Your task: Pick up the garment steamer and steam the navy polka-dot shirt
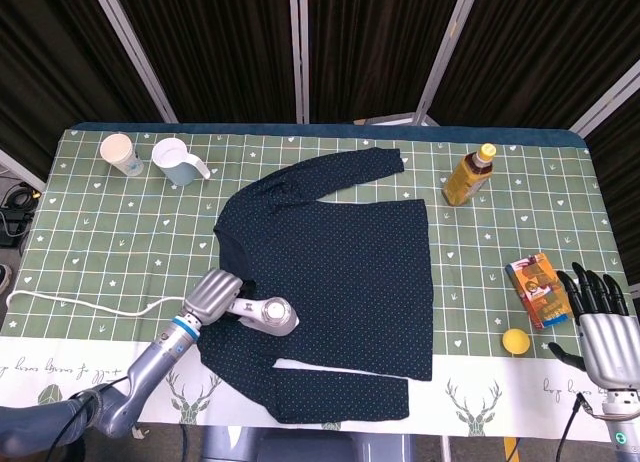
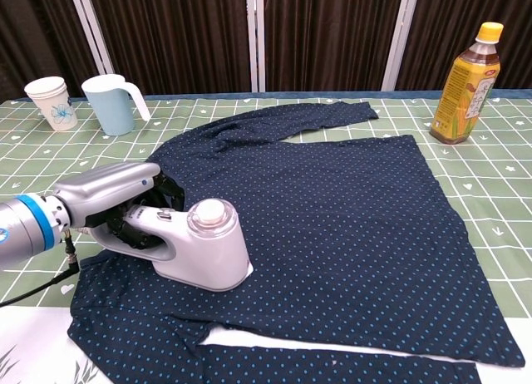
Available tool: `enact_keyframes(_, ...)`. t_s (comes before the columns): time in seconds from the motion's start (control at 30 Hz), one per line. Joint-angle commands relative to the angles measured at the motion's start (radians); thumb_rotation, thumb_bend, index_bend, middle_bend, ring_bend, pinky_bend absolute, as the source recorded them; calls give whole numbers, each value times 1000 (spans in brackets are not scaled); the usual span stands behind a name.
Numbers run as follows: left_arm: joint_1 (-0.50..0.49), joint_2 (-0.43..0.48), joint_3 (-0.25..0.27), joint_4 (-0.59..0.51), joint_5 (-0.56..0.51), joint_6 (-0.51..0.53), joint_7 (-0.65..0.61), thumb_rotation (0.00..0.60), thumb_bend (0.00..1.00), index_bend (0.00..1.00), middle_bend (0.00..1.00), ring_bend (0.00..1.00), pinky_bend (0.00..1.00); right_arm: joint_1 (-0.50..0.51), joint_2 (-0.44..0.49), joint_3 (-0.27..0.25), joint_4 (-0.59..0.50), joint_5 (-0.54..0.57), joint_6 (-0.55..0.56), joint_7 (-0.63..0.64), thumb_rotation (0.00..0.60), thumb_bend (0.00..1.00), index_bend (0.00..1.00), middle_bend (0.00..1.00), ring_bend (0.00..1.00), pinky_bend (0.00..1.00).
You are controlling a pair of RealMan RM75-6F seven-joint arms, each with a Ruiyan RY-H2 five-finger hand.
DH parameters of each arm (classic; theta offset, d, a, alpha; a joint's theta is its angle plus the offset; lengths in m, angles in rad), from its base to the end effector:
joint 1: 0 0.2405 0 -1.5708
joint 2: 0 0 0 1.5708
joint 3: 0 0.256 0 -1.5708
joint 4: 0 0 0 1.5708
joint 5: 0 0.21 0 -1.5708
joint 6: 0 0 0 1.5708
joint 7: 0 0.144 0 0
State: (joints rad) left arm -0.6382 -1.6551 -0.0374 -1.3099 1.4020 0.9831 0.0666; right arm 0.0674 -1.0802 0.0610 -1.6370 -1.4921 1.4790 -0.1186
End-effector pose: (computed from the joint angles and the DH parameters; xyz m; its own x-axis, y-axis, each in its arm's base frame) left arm -0.1856 0.2974 -0.0583 0.4075 0.3525 0.8424 0.8595 -0.4598 -0.2233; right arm -0.3124 -0.1778 0.1704 0.5116 -0.0048 0.8592 -0.8591 0.0125 0.5116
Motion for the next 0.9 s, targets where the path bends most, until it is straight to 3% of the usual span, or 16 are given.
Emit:
enact_keyframes(0.03, 7, 7, 8, 13, 11, 6, -15, 600, 636, 971, 832, 751, 985, -1, -1, 0, -1, 0, 2, -3, 600, 0, 0, 0, 0, 0)
enact_keyframes(0.3, 6, 6, 12, 15, 34, 8, -46, 600, 636, 971, 832, 751, 985, 0, 0, 1, -1, 2, 0, -1, 600, 0, 0, 0, 0, 0)
enact_keyframes(0.9, -42, -79, -23, -97, 7, -30, 96, 600, 634, 971, 832, 751, 985, -1, 9, 4, 3, 5, 1, 27, 600, 0, 0, 0, 0, 0)
